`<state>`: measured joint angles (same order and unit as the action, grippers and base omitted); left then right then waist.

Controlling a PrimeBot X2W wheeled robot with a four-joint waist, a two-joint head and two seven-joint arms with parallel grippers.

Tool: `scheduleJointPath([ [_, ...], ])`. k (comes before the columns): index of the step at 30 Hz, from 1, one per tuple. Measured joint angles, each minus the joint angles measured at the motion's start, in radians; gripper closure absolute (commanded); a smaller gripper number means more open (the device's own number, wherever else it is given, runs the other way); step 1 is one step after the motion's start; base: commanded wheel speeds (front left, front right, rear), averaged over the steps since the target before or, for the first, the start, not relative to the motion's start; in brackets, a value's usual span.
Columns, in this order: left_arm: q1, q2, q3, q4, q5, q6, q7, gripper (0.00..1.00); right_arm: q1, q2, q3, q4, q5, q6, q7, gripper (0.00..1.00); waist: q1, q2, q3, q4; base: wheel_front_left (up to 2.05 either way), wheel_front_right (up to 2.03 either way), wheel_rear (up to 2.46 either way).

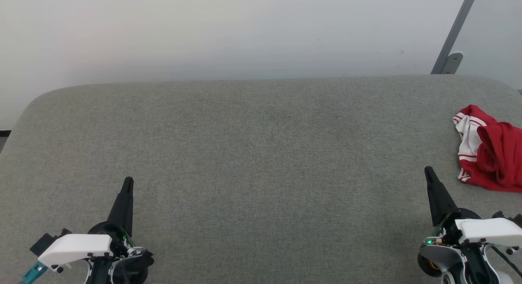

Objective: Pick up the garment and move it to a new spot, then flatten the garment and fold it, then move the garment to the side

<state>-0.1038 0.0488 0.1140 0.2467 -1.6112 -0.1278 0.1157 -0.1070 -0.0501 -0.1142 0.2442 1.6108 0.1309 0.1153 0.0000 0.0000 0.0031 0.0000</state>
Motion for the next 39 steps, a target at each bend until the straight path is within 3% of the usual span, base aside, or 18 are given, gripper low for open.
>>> scheduleJointPath([
  [39,0.0,0.0,0.0,0.0,0.0,0.0,0.0,1.0,0.0,0.0,0.0,0.0,0.0,0.0,0.0,1.0,0.0,0.0,0.0,0.0,0.0,0.0,0.0],
])
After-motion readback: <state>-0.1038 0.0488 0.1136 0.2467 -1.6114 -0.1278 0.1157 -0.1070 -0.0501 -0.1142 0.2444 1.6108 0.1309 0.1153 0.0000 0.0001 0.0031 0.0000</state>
